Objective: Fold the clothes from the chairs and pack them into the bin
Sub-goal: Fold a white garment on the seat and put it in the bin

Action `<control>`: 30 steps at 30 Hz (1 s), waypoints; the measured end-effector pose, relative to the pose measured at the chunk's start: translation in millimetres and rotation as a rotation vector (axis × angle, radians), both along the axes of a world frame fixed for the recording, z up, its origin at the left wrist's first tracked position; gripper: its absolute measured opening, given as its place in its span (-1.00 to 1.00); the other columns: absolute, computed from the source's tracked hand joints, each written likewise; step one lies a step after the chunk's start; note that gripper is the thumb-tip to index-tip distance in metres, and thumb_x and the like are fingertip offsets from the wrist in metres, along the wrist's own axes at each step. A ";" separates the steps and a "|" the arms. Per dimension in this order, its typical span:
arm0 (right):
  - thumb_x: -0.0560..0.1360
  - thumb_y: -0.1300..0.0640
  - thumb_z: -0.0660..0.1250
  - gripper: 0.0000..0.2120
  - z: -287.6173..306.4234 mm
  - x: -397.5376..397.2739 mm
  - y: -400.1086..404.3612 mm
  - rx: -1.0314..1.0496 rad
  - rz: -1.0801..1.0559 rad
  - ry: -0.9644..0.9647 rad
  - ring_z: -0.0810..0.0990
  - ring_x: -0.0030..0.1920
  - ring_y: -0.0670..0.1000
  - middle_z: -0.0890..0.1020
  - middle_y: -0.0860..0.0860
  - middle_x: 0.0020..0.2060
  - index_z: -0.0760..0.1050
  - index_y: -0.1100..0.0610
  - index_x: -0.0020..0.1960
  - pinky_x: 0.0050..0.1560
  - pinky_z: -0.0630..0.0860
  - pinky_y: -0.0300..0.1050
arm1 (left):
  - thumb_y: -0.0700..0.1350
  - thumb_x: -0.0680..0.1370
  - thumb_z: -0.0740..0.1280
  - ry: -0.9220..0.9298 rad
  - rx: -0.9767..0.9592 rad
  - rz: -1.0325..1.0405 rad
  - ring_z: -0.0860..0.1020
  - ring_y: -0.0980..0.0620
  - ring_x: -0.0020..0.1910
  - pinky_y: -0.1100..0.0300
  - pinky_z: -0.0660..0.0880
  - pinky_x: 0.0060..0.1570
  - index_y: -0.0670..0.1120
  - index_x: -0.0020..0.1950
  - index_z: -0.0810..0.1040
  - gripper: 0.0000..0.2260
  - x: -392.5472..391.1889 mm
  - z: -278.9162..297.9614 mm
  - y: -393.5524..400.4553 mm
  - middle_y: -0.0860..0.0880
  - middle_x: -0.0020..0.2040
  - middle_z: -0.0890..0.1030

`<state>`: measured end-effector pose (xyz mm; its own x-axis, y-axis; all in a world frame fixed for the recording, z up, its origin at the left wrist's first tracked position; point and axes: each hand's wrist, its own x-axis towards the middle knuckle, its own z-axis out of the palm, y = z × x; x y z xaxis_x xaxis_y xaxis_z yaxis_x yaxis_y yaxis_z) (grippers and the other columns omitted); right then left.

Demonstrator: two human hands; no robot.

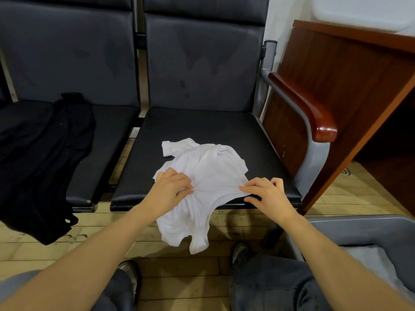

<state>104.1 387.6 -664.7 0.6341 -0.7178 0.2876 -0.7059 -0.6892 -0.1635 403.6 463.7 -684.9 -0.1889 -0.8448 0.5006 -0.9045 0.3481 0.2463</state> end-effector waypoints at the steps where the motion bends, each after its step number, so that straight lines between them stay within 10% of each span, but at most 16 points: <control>1: 0.44 0.09 0.45 -0.75 -1.5 0.1 1.4 0.015 -0.022 -0.025 0.52 0.07 -0.02 0.60 -0.10 0.02 0.63 -0.02 0.12 0.01 0.01 -0.20 | 0.11 0.52 0.16 0.002 -0.003 -0.002 0.27 0.18 -0.13 0.22 0.15 -0.20 0.00 -0.16 0.62 -0.70 -0.5 0.1 0.5 0.12 -0.13 0.60; 6: 0.46 0.14 0.43 -0.85 -6.4 3.0 5.3 0.029 -0.063 -0.099 0.54 -0.02 -0.03 0.61 -0.12 -0.06 0.67 0.01 0.02 0.02 0.03 -0.20 | 0.13 0.55 0.09 0.072 0.126 -0.023 0.44 0.07 -0.05 -0.01 0.41 -0.06 0.00 -0.01 0.61 -0.64 2.3 -0.1 4.0 0.11 -0.02 0.57; 11: 0.54 0.10 0.32 -0.84 3.8 4.2 2.7 0.023 -0.068 -0.046 0.50 0.02 -0.07 0.60 -0.13 -0.01 0.64 -0.02 0.06 0.07 0.01 -0.22 | 0.09 0.49 -0.02 0.149 0.379 -0.073 0.36 0.11 0.28 0.14 0.24 0.31 0.04 0.34 0.43 -0.51 15.9 7.7 19.1 0.17 0.27 0.42; 22: 0.56 0.03 0.28 -0.82 15.3 11.2 4.1 0.050 -0.065 0.015 0.46 0.03 -0.13 0.58 -0.18 0.03 0.62 -0.06 0.09 0.05 -0.03 -0.23 | -0.11 0.59 0.26 0.286 0.616 -0.037 0.37 0.16 0.31 0.24 0.30 0.34 -0.01 0.49 0.23 -0.52 37.3 30.0 38.2 0.18 0.31 0.38; 30: 0.57 0.06 0.26 -0.84 28.4 23.8 15.4 0.177 -0.089 -0.069 0.45 -0.03 -0.05 0.57 -0.21 -0.09 0.60 -0.06 0.07 0.08 0.08 -0.22 | -0.02 0.54 0.34 0.292 0.309 0.031 0.48 0.13 0.07 0.25 0.44 0.08 -0.03 0.04 0.64 -0.85 38.4 44.4 33.5 0.10 0.05 0.55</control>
